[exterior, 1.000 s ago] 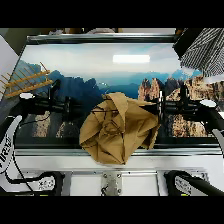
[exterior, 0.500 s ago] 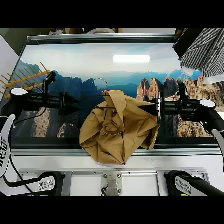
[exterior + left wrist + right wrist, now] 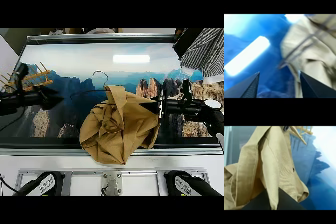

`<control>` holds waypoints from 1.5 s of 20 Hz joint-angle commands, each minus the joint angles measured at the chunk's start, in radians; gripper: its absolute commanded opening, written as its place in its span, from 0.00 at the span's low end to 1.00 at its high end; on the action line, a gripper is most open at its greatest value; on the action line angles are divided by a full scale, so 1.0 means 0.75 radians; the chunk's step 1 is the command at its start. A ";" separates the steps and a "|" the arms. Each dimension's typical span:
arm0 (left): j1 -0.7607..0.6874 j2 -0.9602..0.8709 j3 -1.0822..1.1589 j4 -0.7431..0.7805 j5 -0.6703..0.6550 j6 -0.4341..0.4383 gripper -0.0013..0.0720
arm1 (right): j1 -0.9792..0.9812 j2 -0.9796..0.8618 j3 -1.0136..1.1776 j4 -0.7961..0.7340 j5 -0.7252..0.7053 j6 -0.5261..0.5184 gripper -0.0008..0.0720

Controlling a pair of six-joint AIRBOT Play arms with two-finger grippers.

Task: Fold the clothes and pants, and hang the long-sleeved shirts on hangers.

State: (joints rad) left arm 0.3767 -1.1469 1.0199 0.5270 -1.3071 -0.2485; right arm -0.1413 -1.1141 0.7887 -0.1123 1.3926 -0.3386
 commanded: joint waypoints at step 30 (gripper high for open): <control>-1.182 0.168 -0.392 0.147 0.829 -1.495 0.69 | -0.001 0.324 0.002 0.000 -0.182 0.494 0.02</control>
State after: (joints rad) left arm -0.5064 -1.0306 0.6998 0.6369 -0.6563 -1.3693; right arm -0.1413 -0.8719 0.7887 -0.1127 1.2560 0.0250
